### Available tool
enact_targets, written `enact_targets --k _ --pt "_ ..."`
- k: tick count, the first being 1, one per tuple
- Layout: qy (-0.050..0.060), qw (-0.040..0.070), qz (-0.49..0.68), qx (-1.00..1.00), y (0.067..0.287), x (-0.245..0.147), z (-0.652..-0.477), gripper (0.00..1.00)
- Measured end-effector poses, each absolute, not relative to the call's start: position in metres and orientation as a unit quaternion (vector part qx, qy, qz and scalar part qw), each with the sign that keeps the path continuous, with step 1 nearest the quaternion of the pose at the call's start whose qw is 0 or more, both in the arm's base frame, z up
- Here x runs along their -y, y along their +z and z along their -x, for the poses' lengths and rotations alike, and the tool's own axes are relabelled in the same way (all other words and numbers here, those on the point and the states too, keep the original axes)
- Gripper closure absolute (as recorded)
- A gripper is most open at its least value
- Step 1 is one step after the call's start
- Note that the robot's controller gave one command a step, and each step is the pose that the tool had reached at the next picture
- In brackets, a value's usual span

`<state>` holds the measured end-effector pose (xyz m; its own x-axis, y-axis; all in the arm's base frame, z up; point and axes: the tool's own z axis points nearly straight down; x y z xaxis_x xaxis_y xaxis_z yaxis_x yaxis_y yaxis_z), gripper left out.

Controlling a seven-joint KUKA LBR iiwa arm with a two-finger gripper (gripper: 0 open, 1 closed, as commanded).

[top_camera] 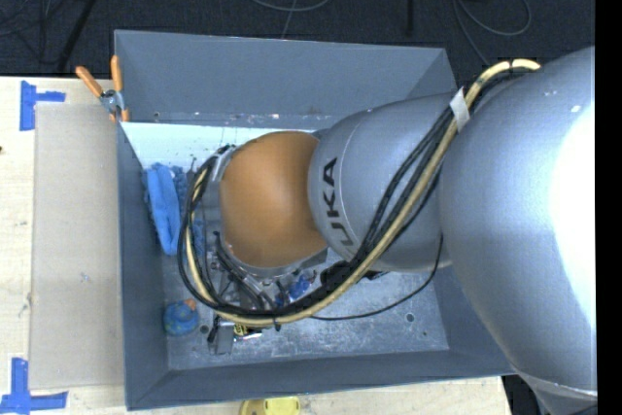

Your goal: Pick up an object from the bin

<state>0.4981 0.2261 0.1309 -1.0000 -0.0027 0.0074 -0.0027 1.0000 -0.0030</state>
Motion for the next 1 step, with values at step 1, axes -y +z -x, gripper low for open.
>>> enact_targets --k 1 --pt "0.0 0.001 0.001 1.0 0.1354 -0.2255 -0.4996 0.0"
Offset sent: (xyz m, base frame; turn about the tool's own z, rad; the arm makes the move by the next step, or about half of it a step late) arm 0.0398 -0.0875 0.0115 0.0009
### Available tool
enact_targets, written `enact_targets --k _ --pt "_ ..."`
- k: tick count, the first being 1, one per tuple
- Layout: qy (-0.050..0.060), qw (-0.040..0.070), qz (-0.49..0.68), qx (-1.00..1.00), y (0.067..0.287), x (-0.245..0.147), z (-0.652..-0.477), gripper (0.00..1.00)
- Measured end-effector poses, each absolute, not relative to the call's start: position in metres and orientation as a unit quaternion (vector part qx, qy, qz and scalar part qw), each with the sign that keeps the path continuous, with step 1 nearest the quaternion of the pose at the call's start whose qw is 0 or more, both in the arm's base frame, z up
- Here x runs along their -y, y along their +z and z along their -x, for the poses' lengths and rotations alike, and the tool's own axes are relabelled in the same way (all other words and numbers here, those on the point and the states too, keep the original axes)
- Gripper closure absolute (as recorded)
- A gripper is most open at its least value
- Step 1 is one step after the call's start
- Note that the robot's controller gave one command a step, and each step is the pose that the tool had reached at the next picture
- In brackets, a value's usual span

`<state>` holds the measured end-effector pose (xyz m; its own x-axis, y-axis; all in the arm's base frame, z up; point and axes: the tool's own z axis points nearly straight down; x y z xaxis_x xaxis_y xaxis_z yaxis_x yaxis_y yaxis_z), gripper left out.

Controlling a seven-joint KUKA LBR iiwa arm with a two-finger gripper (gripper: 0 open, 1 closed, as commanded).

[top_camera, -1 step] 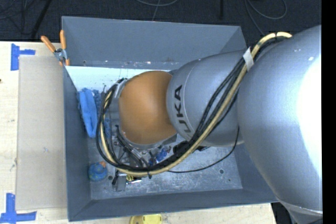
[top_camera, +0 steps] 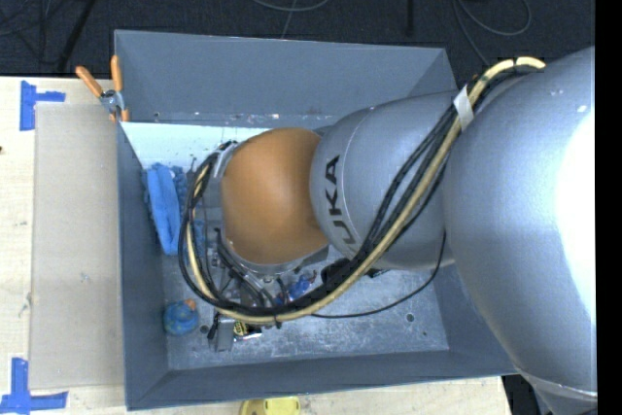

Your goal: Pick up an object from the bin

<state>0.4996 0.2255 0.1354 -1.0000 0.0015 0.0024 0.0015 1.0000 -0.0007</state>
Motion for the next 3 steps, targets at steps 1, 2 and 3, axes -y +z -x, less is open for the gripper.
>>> enact_targets --k 1,2,3 --pt "0.0 0.001 0.0 1.0 0.135 -0.225 -0.5 0.0" --pt "0.003 0.001 -0.04 0.999 0.15 -0.186 -0.496 0.0" --pt "-0.001 0.001 -0.083 0.997 0.188 -0.191 -0.542 0.0"
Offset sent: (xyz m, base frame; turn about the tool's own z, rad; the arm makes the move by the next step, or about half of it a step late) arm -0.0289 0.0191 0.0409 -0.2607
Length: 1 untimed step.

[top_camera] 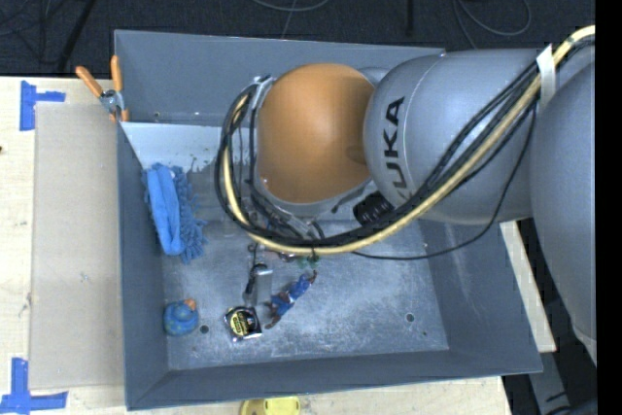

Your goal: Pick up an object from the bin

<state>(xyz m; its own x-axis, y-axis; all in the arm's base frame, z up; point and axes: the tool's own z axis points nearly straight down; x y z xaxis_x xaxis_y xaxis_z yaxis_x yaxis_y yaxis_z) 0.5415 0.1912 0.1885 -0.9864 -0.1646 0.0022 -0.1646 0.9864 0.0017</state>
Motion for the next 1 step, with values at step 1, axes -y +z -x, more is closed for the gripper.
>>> enact_targets --k 1 --pt "0.0 -0.007 -0.07 0.998 0.1849 -0.1641 -0.5586 0.0"
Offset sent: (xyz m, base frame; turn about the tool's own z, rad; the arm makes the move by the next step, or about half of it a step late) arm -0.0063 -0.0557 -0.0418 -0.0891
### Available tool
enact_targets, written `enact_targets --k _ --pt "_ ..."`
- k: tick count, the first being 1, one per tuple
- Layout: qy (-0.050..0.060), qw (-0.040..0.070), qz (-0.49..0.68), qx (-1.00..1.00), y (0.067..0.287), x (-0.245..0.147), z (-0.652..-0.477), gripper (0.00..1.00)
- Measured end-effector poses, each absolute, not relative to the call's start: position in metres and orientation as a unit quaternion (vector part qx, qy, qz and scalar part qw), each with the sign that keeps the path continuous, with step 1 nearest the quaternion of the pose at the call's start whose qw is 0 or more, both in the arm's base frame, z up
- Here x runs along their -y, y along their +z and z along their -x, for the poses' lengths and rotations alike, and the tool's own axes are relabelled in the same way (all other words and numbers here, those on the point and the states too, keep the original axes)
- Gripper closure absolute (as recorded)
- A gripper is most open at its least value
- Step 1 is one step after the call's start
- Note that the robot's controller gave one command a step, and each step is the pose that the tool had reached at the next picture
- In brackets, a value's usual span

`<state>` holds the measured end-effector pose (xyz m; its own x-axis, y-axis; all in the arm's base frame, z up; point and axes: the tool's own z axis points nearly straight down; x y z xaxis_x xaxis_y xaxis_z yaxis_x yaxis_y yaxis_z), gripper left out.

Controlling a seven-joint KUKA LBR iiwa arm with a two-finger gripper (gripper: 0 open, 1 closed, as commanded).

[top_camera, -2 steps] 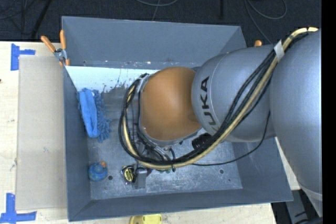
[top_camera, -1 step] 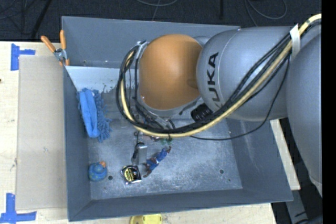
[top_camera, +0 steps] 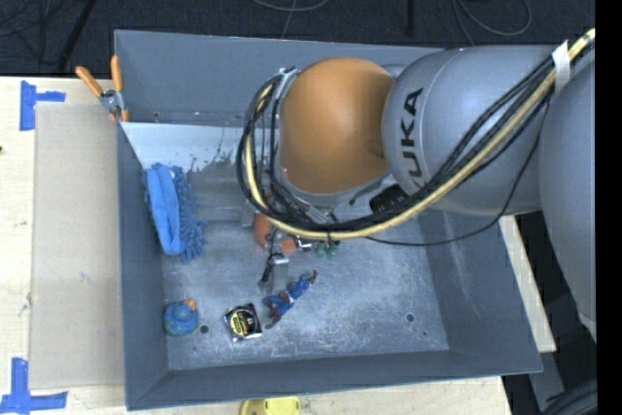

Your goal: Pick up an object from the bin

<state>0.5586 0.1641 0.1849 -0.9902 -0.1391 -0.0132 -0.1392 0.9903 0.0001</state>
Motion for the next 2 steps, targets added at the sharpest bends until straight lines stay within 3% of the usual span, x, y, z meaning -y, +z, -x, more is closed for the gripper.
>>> enact_targets --k 1,2 --pt "0.0 -0.002 0.097 -0.995 0.16 -0.148 -0.533 0.0" --pt "0.0 0.001 0.19 -0.982 0.121 -0.142 -0.528 0.0"
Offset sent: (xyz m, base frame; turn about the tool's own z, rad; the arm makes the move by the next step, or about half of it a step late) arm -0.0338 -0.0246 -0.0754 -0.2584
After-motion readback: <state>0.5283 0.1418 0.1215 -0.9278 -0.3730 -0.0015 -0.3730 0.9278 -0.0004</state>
